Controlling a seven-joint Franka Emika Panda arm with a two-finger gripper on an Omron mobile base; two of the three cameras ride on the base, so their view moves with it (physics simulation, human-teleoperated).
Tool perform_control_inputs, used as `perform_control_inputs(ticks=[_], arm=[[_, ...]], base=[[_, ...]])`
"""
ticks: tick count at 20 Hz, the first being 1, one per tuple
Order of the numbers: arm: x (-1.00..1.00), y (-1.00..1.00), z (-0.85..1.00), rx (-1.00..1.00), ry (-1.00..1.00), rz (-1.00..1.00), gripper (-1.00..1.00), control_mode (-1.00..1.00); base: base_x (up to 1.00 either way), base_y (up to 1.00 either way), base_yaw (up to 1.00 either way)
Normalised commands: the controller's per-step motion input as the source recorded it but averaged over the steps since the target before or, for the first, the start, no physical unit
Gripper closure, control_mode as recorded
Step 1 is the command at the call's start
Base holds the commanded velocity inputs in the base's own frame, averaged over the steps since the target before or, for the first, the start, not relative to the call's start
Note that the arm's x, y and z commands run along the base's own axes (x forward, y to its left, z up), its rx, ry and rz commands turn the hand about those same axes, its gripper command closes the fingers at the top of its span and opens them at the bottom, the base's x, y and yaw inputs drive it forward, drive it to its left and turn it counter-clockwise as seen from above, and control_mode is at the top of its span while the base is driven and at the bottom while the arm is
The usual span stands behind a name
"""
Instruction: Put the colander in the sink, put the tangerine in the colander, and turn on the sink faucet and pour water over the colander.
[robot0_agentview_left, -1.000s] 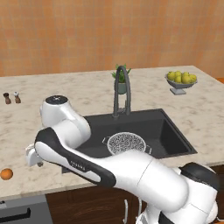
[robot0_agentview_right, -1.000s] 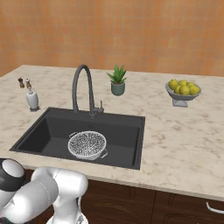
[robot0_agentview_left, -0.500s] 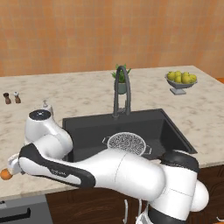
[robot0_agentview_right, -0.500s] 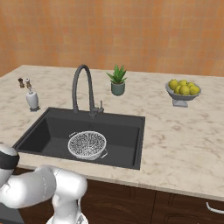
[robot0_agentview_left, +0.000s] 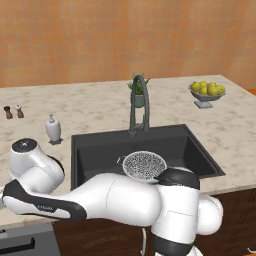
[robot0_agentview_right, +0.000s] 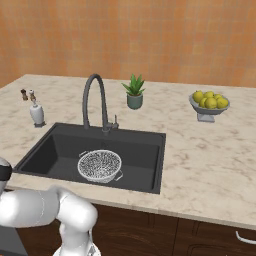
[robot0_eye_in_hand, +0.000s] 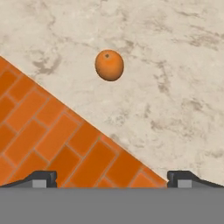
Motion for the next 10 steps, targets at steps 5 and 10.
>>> perform_control_inputs(ticks=[5,10], arm=[[0.16,0.39,-0.27,-0.03,0.0,0.0,-1.0,-1.0],[0.22,0.26,-0.31,-0.02,0.0,-0.01,-1.0,-1.0]], base=[[0.0,0.0,0.0],[0.0,0.0,0.0]])
